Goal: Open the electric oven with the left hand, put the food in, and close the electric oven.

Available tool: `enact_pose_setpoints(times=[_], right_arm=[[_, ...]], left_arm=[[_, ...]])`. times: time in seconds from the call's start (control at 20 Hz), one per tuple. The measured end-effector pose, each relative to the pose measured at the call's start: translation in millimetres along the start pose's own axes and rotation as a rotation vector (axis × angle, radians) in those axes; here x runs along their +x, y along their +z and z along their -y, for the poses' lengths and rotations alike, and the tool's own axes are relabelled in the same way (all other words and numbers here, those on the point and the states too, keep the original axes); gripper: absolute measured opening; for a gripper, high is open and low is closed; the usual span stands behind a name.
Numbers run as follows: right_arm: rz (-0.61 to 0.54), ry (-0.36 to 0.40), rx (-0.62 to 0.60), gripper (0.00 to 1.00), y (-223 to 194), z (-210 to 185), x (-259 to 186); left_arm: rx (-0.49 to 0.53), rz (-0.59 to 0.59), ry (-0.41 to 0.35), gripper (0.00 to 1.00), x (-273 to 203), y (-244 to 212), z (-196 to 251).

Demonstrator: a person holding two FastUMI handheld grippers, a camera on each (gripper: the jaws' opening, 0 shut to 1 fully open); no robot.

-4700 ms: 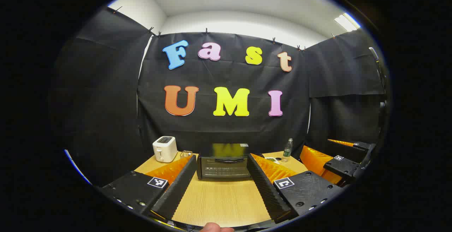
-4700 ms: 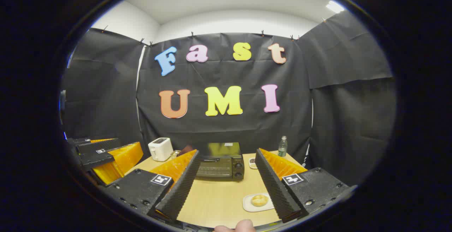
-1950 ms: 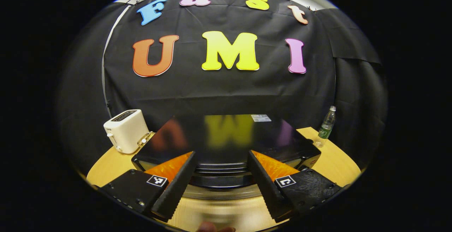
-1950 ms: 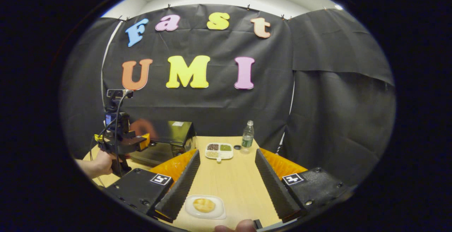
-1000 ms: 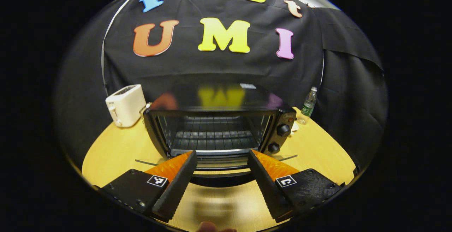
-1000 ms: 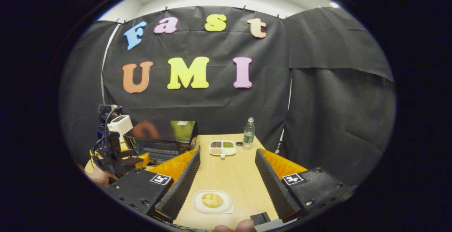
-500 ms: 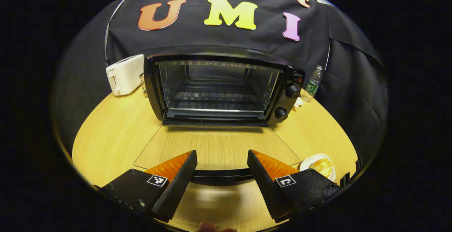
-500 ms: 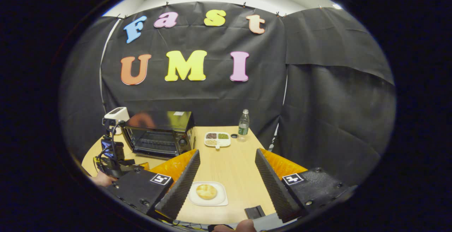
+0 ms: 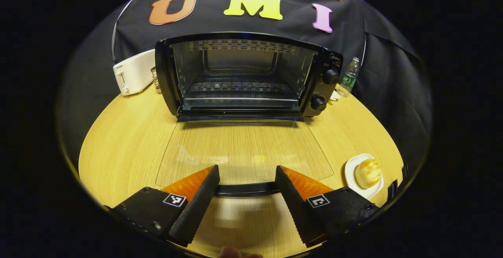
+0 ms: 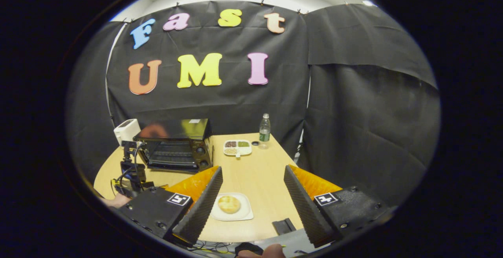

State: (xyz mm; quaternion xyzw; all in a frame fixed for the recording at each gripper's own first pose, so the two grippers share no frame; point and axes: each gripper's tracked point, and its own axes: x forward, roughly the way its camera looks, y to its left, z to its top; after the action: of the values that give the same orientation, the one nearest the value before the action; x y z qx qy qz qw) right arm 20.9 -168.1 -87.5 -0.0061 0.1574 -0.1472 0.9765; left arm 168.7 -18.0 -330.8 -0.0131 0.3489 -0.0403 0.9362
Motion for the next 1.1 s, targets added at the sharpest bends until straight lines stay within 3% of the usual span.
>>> enact_pose_setpoints(times=[0.3,0.4,0.45,0.5,0.8,1.1], right_arm=[[0.009,-0.03,0.015,0.98,-23,3,-45],[0.012,-0.032,0.013,0.98,-29,5,-52],[0.009,-0.033,0.009,0.98,-34,6,-52],[-0.003,-0.029,0.001,0.98,-40,6,-48],[-0.109,0.056,0.028,0.98,-93,-11,16],[-0.206,0.204,-0.021,0.99,-155,-58,100]], left_arm=[[0.058,0.063,0.009,0.95,-17,6,-12],[0.068,0.089,0.008,1.0,-35,6,-18],[0.069,0.103,0.009,0.93,-46,7,-23],[0.068,0.116,0.015,0.93,-59,11,-28],[-0.006,0.209,0.035,0.93,-145,35,-38],[-0.065,0.29,0.123,0.93,-204,75,-39]])
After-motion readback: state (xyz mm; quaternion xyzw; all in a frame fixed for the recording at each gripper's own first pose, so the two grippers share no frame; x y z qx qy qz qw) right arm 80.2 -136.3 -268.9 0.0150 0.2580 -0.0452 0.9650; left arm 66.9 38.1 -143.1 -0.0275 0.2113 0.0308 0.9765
